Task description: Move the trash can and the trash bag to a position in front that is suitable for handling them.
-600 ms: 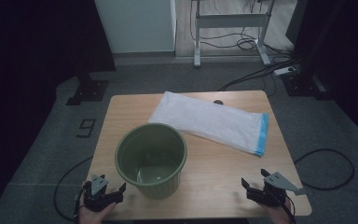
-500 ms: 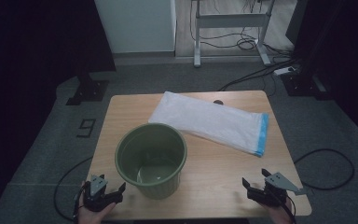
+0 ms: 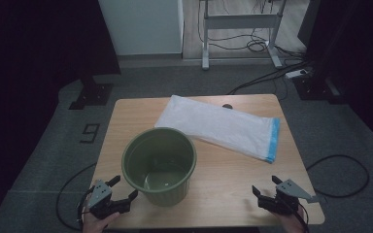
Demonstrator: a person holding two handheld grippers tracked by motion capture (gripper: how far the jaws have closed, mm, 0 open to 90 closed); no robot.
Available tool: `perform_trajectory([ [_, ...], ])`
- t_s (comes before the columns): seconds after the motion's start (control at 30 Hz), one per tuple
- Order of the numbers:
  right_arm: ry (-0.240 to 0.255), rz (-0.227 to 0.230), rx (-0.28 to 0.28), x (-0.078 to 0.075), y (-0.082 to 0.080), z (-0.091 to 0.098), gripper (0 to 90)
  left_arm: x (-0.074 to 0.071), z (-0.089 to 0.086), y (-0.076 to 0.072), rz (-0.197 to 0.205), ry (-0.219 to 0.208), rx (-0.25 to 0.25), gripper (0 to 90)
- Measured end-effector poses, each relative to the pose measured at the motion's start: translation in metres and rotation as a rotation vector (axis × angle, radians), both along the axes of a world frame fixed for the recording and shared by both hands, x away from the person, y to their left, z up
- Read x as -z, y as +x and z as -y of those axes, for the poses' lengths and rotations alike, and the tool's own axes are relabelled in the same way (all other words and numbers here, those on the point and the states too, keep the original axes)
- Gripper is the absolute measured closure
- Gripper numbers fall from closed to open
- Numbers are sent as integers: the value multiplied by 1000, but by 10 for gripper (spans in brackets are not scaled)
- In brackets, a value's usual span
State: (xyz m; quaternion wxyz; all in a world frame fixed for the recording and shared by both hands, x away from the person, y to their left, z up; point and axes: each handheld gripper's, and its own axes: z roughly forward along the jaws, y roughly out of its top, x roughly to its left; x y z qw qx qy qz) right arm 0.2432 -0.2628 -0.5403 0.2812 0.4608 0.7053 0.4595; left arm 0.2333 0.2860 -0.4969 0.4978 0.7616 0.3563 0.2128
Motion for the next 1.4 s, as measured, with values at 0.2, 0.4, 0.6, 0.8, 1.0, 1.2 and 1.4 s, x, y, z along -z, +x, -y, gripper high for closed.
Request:
perform_trajectory([
  [0.2, -1, -5, -20, 1, 3, -3, 133, 0, 21, 18, -5, 13, 158, 136],
  [0.4, -6, -4, -34, 1, 3, -5, 133, 5, 44, 28, -22, 69, 198, 141],
  [0.6, -2, -6, -45, 1, 5, -7, 133, 6, 67, 35, -25, 127, 209, 154],
  [0.8, -4, -7, -45, 2, 5, -11, 133, 5, 87, 46, -39, 116, 224, 164],
  [1.0, -7, -7, -31, 2, 3, -14, 133, 4, 99, 53, -50, 112, 227, 164],
  [1.2, -14, -10, -49, 2, 3, -15, 133, 3, 122, 58, -48, 134, 253, 164],
  [1.4, -13, -11, -49, 2, 1, -11, 133, 2, 129, 59, -45, 117, 231, 163],
])
